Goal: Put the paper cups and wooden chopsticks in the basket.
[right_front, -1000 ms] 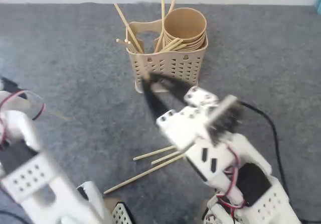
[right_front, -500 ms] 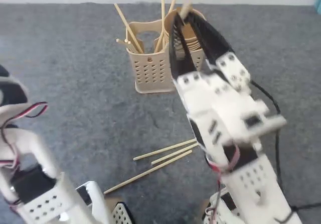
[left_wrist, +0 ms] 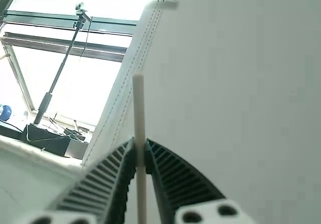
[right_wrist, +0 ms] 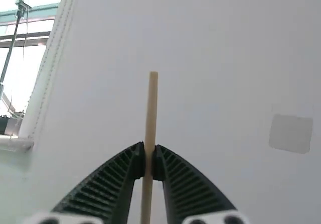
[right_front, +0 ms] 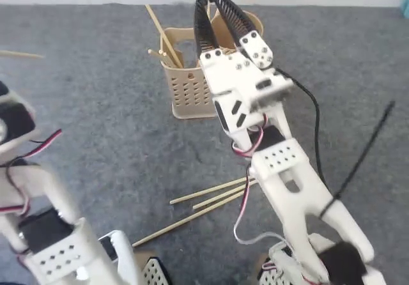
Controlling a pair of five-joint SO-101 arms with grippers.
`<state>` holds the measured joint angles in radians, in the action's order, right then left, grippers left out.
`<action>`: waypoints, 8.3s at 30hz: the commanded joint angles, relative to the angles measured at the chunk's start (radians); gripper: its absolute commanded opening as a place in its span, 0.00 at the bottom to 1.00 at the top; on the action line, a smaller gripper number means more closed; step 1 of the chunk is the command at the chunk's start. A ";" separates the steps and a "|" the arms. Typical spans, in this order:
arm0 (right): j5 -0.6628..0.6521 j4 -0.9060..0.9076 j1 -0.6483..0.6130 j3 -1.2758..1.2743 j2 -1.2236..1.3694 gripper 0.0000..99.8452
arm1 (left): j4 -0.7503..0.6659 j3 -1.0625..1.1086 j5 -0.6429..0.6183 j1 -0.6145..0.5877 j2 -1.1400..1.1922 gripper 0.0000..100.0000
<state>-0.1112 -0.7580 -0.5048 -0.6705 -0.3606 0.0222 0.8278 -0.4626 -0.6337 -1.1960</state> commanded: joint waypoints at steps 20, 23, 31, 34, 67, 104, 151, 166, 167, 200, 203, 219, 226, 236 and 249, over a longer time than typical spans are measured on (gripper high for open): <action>0.361 1.079 0.097 0.052 -0.717 0.01 | -0.100 -0.220 -0.011 0.255 0.195 0.01; 0.385 1.317 0.101 0.046 -0.852 0.01 | -0.100 -0.320 -0.006 0.330 0.338 0.01; 0.388 1.638 0.193 -0.147 -1.132 0.01 | -0.101 -0.538 -0.003 0.503 0.568 0.01; 0.388 1.695 0.228 -0.302 -1.268 0.01 | -0.100 -0.579 0.046 0.574 0.606 0.01; 0.381 1.687 0.249 -0.868 -1.423 0.01 | -0.126 -0.320 0.265 0.772 0.873 0.06; 0.282 1.776 0.470 -0.841 -1.415 0.01 | 1.382 -0.282 0.620 0.445 0.302 0.30; 0.192 1.797 1.161 -0.931 -1.420 0.01 | 0.838 0.035 0.760 1.201 1.076 0.28; 0.190 1.797 1.135 -0.933 -1.422 0.01 | 0.944 0.039 0.763 1.424 1.111 0.01; 0.190 1.797 1.135 -0.933 -1.422 0.01 | 0.944 0.038 0.763 1.425 1.108 0.01; 0.190 1.796 1.135 -0.942 -1.422 0.01 | 0.767 -0.120 0.486 0.979 -0.075 0.01; 0.190 1.797 1.122 -0.942 -1.422 0.01 | 0.601 -0.120 0.486 0.977 -0.080 0.01; 0.190 1.797 1.109 -0.944 -1.422 0.01 | -0.037 -0.223 0.485 0.878 0.267 0.01; 0.190 1.790 1.107 -0.956 -1.422 0.01 | -0.094 -0.357 0.485 0.859 0.540 0.01; 0.189 1.790 1.107 -0.957 -1.422 0.01 | -0.087 -0.404 0.491 0.856 0.755 0.01; 0.189 1.796 1.076 -0.957 -1.422 0.01 | 0.284 -0.378 0.486 0.741 0.562 0.25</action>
<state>0.0898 1.0296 0.5877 -1.6356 -1.7875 0.2325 0.4764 0.0330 0.1304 -0.5286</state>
